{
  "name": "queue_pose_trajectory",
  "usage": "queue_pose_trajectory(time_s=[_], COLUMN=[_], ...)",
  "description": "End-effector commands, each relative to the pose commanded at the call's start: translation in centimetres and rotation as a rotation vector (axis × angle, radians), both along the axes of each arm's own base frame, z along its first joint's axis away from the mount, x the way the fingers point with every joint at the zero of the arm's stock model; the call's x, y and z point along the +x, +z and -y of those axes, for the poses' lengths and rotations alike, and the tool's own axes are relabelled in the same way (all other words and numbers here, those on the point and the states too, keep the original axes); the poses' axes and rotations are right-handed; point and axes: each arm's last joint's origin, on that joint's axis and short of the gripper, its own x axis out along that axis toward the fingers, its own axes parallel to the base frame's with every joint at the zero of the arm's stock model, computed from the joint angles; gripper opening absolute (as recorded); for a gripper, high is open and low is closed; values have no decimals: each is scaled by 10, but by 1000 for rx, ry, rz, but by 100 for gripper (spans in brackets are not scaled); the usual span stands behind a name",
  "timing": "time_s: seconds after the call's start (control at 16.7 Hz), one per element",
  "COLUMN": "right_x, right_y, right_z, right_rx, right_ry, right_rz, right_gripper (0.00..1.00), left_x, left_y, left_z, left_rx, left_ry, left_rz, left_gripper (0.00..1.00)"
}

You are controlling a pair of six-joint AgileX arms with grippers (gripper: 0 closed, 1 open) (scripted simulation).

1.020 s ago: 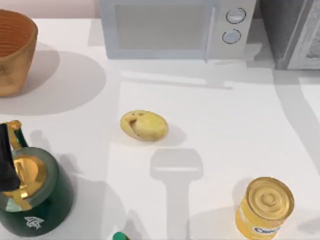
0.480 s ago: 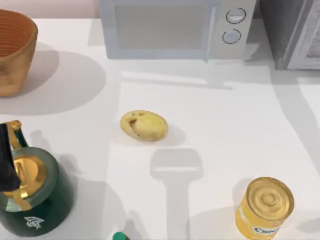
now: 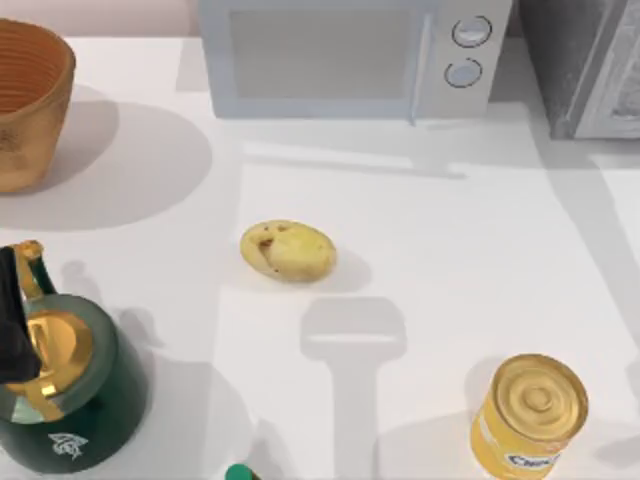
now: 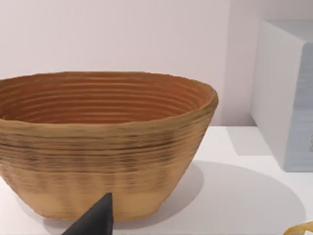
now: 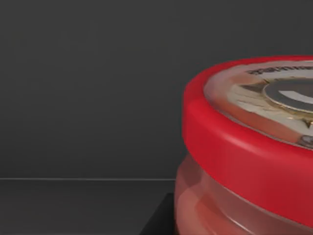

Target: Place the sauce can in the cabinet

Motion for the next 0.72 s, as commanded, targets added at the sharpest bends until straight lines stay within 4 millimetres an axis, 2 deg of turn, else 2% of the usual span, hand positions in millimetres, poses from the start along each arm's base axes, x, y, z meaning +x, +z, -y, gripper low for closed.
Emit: queue_pose_trajectory(time_s=[0.42,0.72], right_x=[49,87], right_y=[-6,-19], right_z=[0,2], right_rx=[0,-1], right_ry=[1,1], right_rz=[1,-9], right_gripper=[0,0], left_x=[0,0], left_y=[0,0], left_z=[0,0], left_rx=[0,0], left_ry=[0,0], left_rz=[0,0], left_gripper=[100,100])
